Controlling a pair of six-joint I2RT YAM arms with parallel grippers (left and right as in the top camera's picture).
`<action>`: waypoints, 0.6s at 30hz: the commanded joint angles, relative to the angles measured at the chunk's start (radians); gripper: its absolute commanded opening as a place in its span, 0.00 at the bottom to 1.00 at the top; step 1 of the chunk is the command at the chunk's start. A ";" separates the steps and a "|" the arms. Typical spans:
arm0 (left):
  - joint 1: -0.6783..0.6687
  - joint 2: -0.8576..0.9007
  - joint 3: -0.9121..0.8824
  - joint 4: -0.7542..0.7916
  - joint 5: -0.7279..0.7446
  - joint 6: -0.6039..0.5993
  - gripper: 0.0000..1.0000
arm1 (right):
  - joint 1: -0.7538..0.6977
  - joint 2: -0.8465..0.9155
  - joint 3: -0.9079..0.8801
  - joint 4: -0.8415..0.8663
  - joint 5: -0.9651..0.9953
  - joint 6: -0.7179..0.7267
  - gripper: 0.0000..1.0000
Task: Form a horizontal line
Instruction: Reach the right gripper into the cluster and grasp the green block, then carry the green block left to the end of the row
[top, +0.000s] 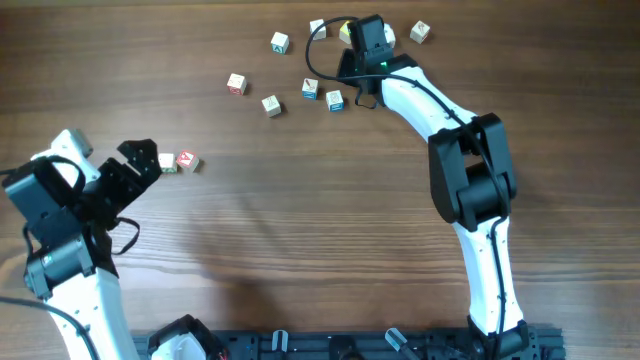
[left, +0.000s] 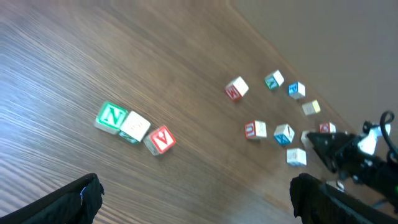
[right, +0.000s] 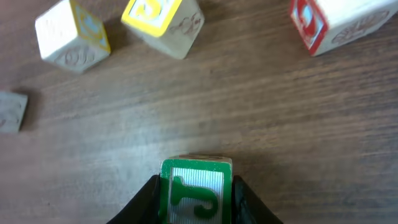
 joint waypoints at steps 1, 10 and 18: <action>0.071 -0.079 0.009 0.009 -0.013 0.024 1.00 | 0.009 -0.120 0.008 -0.035 -0.061 -0.050 0.24; 0.293 -0.195 0.009 -0.007 -0.068 -0.099 1.00 | 0.082 -0.188 0.006 -0.125 -0.575 0.024 0.19; 0.312 -0.173 0.009 -0.079 -0.069 -0.150 1.00 | 0.277 -0.188 -0.029 -0.211 -0.458 -0.008 0.19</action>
